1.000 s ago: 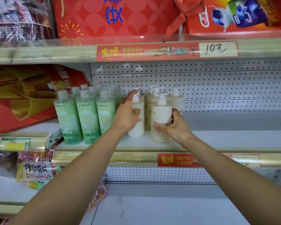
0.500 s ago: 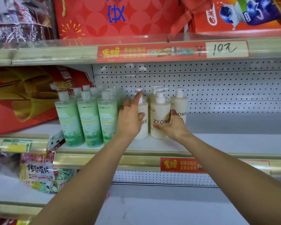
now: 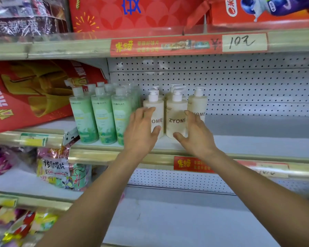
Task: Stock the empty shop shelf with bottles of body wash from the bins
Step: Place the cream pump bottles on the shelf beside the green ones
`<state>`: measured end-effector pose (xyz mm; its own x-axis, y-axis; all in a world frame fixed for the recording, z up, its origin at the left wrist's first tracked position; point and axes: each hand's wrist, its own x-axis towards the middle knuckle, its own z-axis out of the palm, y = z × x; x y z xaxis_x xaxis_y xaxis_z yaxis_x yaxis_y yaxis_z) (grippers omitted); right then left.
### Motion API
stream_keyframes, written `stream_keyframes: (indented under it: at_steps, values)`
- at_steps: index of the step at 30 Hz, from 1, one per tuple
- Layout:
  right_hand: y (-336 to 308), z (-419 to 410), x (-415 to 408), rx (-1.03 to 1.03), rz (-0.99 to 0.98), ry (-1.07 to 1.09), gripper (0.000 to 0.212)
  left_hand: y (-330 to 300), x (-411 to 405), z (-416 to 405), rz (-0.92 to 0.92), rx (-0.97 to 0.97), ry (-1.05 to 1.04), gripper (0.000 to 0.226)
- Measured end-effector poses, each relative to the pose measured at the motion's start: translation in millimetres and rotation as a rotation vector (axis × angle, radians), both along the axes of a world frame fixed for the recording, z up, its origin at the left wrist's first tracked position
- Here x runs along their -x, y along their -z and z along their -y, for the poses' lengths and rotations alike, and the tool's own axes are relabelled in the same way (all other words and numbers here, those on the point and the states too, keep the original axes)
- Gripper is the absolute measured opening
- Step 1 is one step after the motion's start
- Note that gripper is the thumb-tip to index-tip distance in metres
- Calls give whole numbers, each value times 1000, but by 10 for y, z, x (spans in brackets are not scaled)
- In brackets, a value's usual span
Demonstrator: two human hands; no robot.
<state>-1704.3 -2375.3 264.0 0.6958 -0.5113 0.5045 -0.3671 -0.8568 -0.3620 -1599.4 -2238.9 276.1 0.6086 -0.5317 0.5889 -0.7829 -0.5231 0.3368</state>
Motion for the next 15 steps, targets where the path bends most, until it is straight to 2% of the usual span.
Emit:
stream_keyframes:
  at_steps: [2,4,9,15]
  values:
    - [81,-158,221,184,4,-52,66,124,195,-230,56,14,-64,56]
    - [204,-312,400,245,18,-120,58,295,371,-445,59,20,-87,51]
    - [560,-757,633,249,-20,-269,46,839,664,-1016,29,22,-143,41]
    - [1083,-1440,582,150,-203,-450,48,1695,939,-1932,-157,-108,-243,37]
